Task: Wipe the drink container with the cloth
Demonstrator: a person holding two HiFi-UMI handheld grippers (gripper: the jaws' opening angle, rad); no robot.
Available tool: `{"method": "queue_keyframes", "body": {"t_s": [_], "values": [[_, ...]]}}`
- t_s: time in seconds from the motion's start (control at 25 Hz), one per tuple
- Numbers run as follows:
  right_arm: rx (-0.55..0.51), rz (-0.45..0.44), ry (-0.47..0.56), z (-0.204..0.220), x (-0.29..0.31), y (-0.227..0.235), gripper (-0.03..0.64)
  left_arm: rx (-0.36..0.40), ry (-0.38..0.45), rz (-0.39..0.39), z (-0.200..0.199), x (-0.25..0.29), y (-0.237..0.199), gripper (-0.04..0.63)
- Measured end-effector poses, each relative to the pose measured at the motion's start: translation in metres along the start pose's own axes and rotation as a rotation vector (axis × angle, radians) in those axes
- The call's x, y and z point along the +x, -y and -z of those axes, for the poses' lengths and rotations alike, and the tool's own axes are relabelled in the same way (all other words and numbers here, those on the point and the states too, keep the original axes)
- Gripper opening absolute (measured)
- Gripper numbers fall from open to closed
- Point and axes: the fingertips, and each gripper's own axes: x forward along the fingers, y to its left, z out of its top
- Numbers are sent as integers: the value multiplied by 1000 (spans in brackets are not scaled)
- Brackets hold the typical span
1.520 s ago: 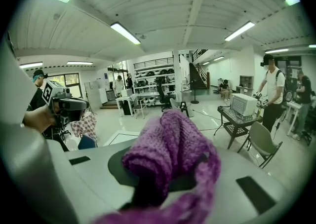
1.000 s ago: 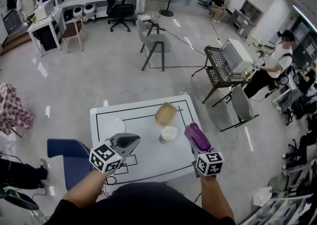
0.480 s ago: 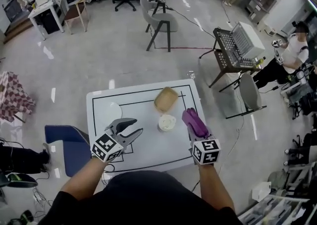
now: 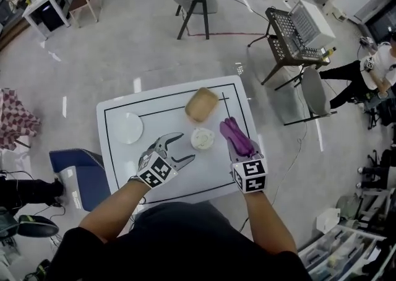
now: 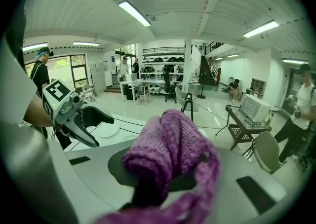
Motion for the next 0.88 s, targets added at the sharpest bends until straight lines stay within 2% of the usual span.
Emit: {"method": "queue_keyframes", "body": {"t_s": [0.24, 0.44, 0.6, 0.72, 0.8, 0.88], "values": [[-59, -14, -27, 9, 24, -3, 86, 48, -58, 9, 18, 55, -5, 382], [-128, -44, -47, 13, 46, -20, 86, 70, -64, 46, 24, 71, -3, 388], [-260, -82, -87, 24, 54, -46, 84, 91, -73, 49, 25, 75, 2, 388], [-344, -142, -102, 33, 57, -77, 80, 105, -90, 59, 27, 78, 4, 388], [-351, -186, -98, 35, 59, -97, 80, 112, -95, 62, 28, 79, 3, 388], [-314, -215, -95, 34, 60, -107, 80, 115, -94, 65, 28, 79, 1, 388]]}}
